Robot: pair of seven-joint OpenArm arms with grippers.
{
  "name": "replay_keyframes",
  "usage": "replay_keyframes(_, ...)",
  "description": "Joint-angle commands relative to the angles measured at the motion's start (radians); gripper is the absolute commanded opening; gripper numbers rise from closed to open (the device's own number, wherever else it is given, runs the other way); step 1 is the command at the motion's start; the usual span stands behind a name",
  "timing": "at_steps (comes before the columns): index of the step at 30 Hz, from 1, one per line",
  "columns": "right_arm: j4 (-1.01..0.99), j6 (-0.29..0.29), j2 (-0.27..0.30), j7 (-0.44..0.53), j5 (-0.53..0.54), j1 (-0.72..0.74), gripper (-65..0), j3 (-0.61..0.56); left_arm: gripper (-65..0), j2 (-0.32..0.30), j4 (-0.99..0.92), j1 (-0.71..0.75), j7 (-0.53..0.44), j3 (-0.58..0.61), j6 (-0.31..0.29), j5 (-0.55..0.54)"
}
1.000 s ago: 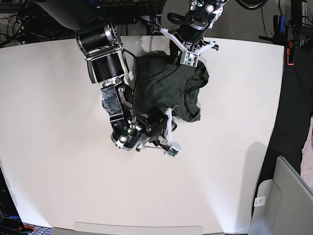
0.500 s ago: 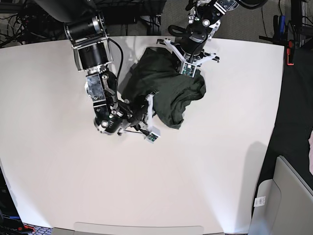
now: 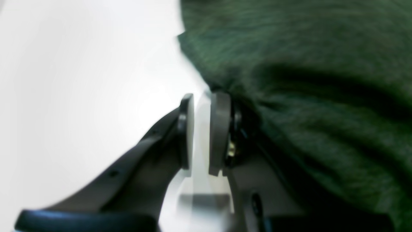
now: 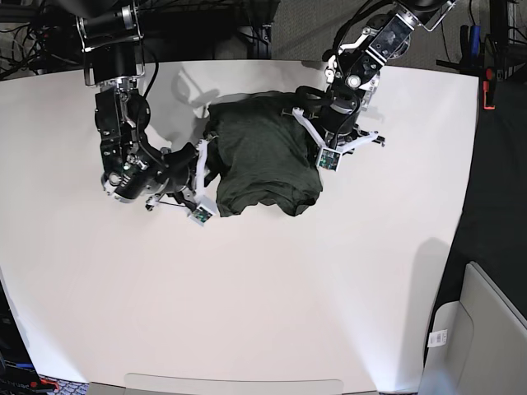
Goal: Fold the T-shirt properly
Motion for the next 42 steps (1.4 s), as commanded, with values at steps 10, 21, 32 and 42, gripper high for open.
replay_keyframes(10,0.314,0.003,0.001,0.010,0.054,-0.066,-57.6,0.144,-57.6,-0.002,0.109,-0.004,0.019,-0.084,0.010,-0.001)
replay_keyframes(21,0.302,0.003,-0.112,-0.042,0.178,-0.111,-57.6,0.033,-57.6,0.073,0.218,0.164,0.006,-0.440,0.006,-0.001)
replay_keyframes(32,-0.088,0.003,-0.065,0.029,0.129,-0.045,-57.6,0.001,-57.6,0.082,0.218,0.194,0.006,-0.445,0.006,-0.001)
replay_keyframes(42,0.080,0.003,-0.049,0.067,0.296,-0.051,-57.5,-0.002,-57.6,0.081,0.255,0.196,0.006,-0.445,0.006,-0.001)
